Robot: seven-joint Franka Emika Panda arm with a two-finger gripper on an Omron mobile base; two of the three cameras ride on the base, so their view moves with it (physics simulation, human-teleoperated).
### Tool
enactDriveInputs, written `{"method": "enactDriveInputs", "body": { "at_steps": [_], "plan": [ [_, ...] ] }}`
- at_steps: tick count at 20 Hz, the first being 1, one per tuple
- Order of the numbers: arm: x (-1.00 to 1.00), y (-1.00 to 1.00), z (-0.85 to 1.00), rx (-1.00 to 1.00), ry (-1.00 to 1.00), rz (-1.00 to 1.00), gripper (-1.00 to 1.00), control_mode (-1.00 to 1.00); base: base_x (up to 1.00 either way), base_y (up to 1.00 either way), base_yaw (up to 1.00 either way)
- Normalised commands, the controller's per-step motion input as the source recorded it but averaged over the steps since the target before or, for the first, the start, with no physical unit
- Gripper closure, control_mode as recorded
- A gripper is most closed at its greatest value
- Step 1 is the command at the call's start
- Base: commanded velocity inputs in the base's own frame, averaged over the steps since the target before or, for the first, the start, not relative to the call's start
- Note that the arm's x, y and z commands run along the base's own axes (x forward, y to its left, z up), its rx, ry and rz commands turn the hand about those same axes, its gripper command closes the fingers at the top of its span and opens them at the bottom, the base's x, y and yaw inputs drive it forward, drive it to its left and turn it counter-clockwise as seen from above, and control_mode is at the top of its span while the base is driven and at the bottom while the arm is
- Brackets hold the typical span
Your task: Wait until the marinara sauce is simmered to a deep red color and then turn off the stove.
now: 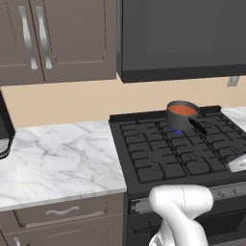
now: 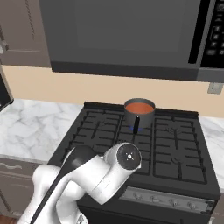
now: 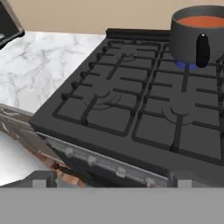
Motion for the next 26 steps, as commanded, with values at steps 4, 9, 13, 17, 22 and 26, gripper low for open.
{"method": "enactDriveInputs", "body": {
  "at_steps": [4,9,13,17,22,26],
  "plan": [
    [-0.24,-0.35,-0.54,-0.08,-0.25,0.13,-1.0,-1.0,0.0,0.0,0.0],
    [-0.26,-0.03,-0.46,-0.23,-0.3,0.1,-1.0,-1.0,0.0,0.0,0.0],
    [-0.19,0.0,-0.37,-0.28,-0.37,0.09,-1.0,-1.0,0.0,0.0,0.0],
    [-0.26,-0.07,-0.1,-0.32,-0.45,0.09,-1.0,-1.0,0.0,0.0,0.0],
    [-0.23,-0.11,-0.24,-0.31,-0.35,0.11,-1.0,-1.0,0.0,0.0,0.0],
    [-0.01,-0.23,-0.61,-0.28,-0.1,0.07,-1.0,-1.0,0.0,0.0,0.0]
  ]
}}
